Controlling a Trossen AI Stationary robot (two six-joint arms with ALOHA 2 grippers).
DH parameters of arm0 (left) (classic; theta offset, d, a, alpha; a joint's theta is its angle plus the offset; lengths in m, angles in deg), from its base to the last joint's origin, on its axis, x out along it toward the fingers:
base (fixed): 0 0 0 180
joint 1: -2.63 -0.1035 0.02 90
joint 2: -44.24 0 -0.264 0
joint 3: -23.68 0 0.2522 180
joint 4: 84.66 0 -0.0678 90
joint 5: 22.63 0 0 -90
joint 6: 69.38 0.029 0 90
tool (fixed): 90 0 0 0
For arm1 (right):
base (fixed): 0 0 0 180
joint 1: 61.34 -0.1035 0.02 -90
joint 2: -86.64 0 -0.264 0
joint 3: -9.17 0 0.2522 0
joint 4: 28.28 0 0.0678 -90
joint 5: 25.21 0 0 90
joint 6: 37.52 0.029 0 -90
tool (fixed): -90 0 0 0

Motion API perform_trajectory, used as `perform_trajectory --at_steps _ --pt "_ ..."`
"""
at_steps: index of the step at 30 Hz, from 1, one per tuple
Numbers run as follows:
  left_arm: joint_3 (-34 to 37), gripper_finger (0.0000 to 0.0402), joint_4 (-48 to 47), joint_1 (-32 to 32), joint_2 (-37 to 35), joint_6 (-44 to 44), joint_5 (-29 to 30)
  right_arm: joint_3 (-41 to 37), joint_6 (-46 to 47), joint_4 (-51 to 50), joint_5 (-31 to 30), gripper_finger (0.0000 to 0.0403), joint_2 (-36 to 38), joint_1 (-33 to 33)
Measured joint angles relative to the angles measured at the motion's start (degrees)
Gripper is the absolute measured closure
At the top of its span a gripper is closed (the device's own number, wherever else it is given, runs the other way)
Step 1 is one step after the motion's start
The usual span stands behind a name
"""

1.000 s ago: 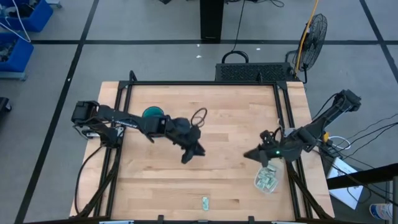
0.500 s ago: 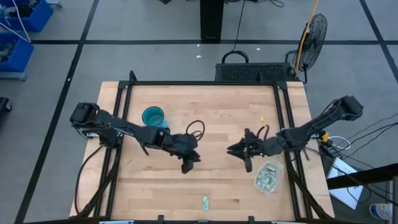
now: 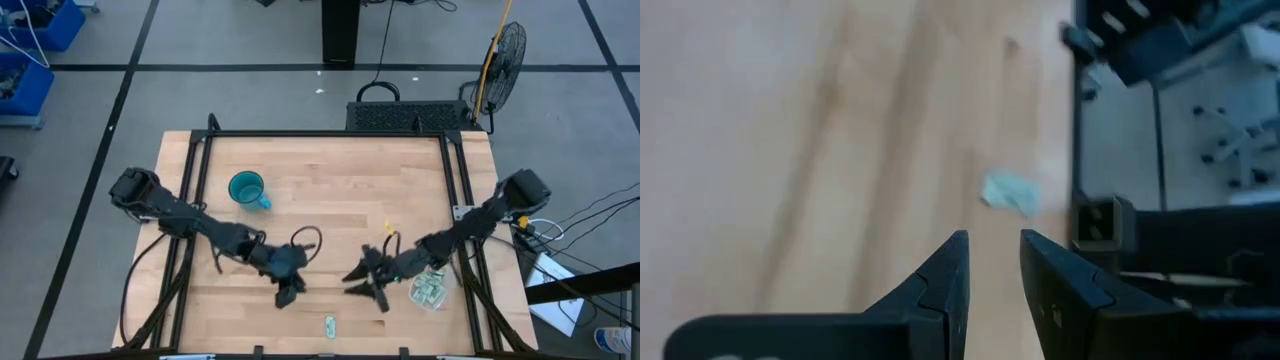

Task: Pick and place Stevia / Truvia into bins
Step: Put the stevia packet into the transparent container

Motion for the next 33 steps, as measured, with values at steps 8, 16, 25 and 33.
perform_trajectory --at_steps 8,16,25,33 --pt "0.0 0.0305 -1.46 8.9 0.0 -2.56 2.46 23.09 -5.79 -20.99 0.12 0.0253 -13.64 -4.09" --pt "-0.01 0.0305 -1.84 16.3 0.0 -9.07 10.03 30.53 0.11 -32.19 -0.04 0.0259 -22.27 -5.35" --pt "0.0 0.0305 -1.68 19.68 0.0 -14.09 19.39 30.44 -0.1 -34.15 -6.2 0.0259 -25.77 -5.42" --pt "0.0 0.0305 -1.67 19.47 0.0 -15.22 21.57 29.14 4.47 -33.85 -4.55 0.0259 -25.81 -7.45"
